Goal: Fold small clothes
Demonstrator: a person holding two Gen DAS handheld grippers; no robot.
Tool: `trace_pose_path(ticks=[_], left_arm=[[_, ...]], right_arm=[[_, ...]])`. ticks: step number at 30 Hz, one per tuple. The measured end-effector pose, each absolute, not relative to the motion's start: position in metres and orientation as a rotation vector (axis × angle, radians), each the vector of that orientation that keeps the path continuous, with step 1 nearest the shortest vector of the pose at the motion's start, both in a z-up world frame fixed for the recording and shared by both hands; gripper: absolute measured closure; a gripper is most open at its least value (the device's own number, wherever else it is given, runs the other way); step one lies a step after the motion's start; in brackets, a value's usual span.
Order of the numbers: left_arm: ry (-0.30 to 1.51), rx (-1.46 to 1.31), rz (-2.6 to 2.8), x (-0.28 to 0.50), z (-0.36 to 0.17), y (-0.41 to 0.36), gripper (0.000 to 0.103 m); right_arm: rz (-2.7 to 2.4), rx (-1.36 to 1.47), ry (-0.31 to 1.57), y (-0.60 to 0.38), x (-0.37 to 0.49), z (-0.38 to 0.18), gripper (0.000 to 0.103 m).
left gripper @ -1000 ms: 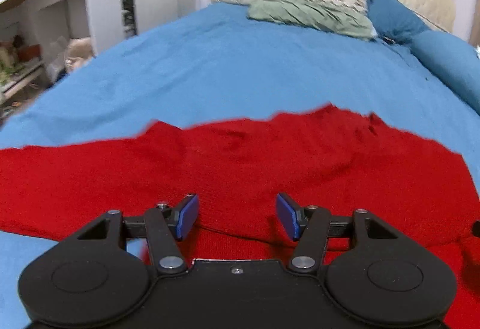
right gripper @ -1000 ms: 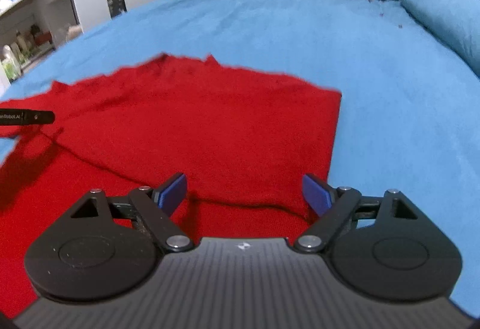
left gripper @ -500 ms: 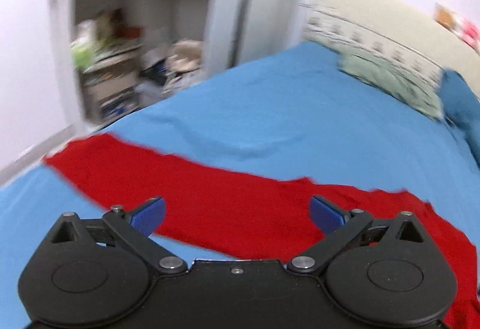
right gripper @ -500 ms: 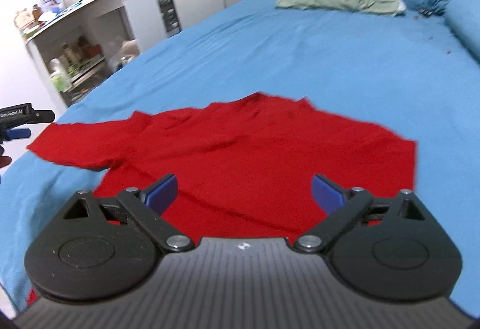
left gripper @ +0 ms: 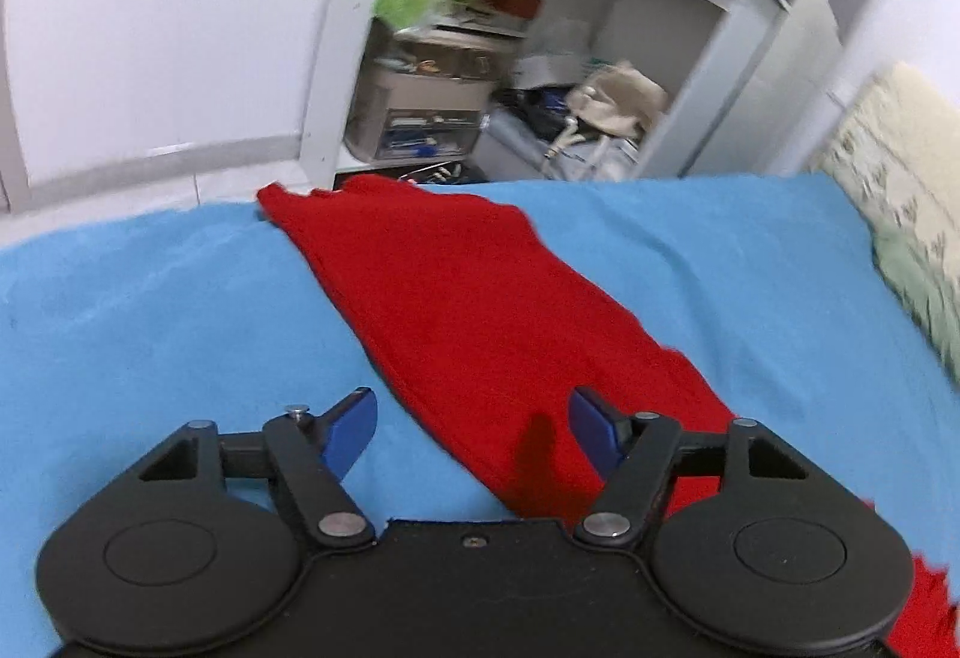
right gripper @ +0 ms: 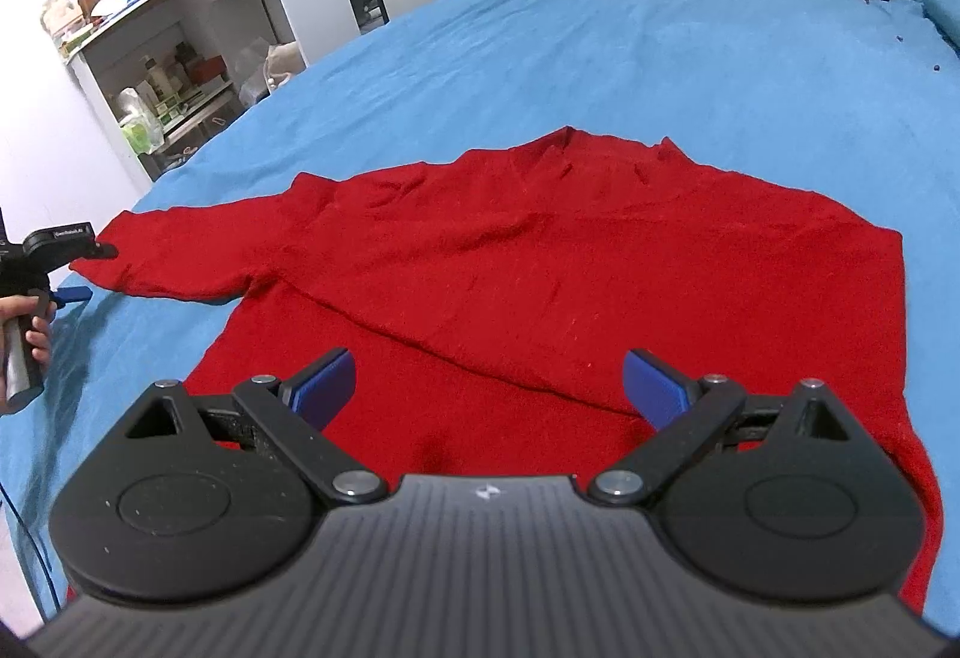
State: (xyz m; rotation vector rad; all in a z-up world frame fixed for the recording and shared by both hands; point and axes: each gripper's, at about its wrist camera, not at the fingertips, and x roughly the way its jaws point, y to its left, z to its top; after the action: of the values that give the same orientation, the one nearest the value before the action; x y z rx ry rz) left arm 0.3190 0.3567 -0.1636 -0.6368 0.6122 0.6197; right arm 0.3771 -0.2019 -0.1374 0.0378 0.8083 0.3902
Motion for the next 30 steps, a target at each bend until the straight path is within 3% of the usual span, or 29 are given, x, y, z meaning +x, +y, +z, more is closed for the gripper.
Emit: trace_pose_path(ticks=[16, 18, 19, 20, 24, 30], left_arm=[[0.571, -0.736, 0.658, 0.321, -0.165, 0.373, 0.039], [0.581, -0.711, 0.68, 0.327, -0.164, 0.372, 0.053], [0.589, -0.698, 0.697, 0.33, -0.164, 0.372, 0.081], [0.596, -0.692, 0.706, 0.332, -0.163, 0.374, 0.099], [0.534, -0.7, 0.669, 0.332, -0.146, 0.364, 0.099], [0.446, -0.432, 0.448, 0.366, -0.087, 0.283, 0.099]], right_arm=[[0.397, 0.01, 0.802, -0.199, 0.379, -0.14, 0.0], [0.394, 0.011, 0.804, -0.2, 0.379, -0.14, 0.0], [0.389, 0.009, 0.803, -0.2, 0.38, -0.141, 0.0], [0.386, 0.008, 0.803, -0.201, 0.38, -0.141, 0.0], [0.371, 0.011, 0.809, -0.206, 0.382, -0.143, 0.0], [0.343, 0.037, 0.791, -0.214, 0.386, -0.139, 0.0]])
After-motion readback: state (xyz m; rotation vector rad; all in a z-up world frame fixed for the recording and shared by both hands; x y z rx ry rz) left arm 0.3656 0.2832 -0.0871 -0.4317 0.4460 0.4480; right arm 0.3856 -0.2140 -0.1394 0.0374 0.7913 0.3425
